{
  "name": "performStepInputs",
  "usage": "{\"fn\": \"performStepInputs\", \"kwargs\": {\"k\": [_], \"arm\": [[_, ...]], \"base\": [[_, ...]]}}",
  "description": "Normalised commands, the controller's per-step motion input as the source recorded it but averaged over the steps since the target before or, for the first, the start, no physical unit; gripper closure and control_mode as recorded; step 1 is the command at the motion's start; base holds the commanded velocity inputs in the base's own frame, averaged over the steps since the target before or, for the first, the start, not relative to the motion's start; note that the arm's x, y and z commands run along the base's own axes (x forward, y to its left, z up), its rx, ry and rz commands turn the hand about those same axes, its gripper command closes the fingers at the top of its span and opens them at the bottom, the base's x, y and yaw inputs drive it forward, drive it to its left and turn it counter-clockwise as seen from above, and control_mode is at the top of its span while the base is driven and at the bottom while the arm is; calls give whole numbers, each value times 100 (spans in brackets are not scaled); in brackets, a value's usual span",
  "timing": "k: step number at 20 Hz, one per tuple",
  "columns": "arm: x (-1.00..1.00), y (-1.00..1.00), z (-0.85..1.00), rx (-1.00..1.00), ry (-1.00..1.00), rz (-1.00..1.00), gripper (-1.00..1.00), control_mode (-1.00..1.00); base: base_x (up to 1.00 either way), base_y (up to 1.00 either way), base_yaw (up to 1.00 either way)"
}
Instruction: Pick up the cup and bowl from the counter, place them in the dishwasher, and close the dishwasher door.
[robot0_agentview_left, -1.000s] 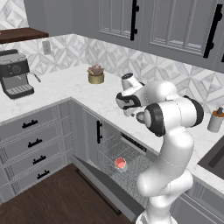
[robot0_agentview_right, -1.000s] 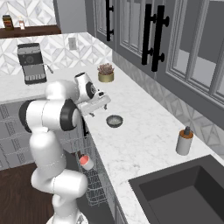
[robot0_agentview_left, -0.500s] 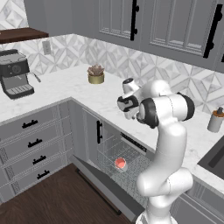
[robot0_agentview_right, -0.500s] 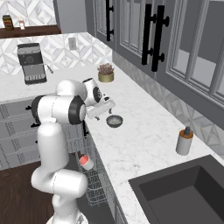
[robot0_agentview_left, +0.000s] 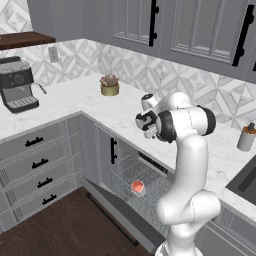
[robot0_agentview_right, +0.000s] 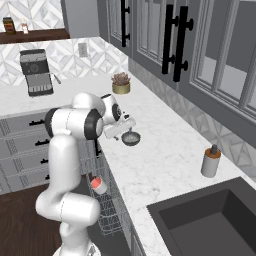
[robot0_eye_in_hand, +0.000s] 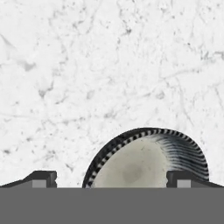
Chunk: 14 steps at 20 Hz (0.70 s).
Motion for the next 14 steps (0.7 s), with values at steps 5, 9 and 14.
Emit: {"fn": "performStepInputs", "kwargs": {"k": [5, 9, 14], "arm": [[0, -19, -34, 0, 3, 0, -100, -100], [0, -8, -36, 0, 1, 0, -100, -100], [2, 0, -23, 0, 0, 0, 100, -100]], "base": [[0, 0, 0], [0, 0, 0], [0, 0, 0]]}}
